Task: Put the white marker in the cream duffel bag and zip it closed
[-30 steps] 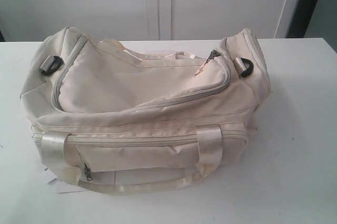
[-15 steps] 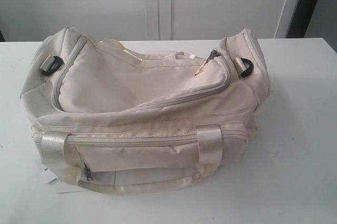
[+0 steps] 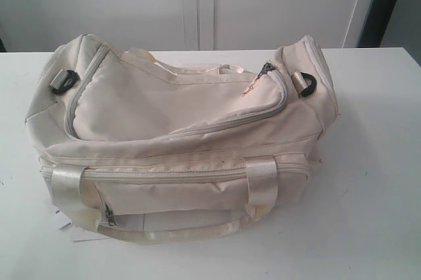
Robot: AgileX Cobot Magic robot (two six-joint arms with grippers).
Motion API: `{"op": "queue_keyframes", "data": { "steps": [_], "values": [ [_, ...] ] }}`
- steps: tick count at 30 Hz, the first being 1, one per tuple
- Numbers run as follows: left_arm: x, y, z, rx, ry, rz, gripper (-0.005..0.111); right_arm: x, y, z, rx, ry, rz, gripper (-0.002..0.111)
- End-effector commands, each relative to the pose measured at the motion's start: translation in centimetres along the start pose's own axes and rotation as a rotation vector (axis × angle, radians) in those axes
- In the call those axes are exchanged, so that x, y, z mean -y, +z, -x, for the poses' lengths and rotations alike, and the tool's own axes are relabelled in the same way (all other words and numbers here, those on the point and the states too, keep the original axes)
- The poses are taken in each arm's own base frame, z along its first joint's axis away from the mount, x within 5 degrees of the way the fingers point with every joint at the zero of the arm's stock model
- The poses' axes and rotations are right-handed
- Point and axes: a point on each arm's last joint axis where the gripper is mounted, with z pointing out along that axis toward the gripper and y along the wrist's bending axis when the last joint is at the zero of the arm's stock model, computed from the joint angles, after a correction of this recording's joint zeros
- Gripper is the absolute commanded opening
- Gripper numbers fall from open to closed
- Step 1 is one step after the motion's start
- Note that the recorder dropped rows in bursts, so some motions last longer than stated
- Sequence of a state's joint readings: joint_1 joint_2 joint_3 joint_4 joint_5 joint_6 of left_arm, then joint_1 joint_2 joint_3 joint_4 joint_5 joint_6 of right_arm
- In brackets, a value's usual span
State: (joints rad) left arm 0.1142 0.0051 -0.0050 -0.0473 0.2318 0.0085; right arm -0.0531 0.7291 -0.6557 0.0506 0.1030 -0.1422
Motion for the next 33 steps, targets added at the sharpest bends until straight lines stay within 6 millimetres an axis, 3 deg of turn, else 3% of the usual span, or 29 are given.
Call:
{"op": "queue_keyframes", "data": {
  "steps": [1, 33],
  "values": [
    [0.06, 0.03, -0.18, -0.004, -0.022, -0.005, 0.0, 0.09, -0.09, -0.16, -0.005, 0.008, -0.006, 0.0],
    [0.05, 0.03, -0.15, -0.001, -0.022, -0.004, 0.0, 0.06, -0.61, -0.22, -0.021, 0.017, -0.003, 0.0]
  ]
}}
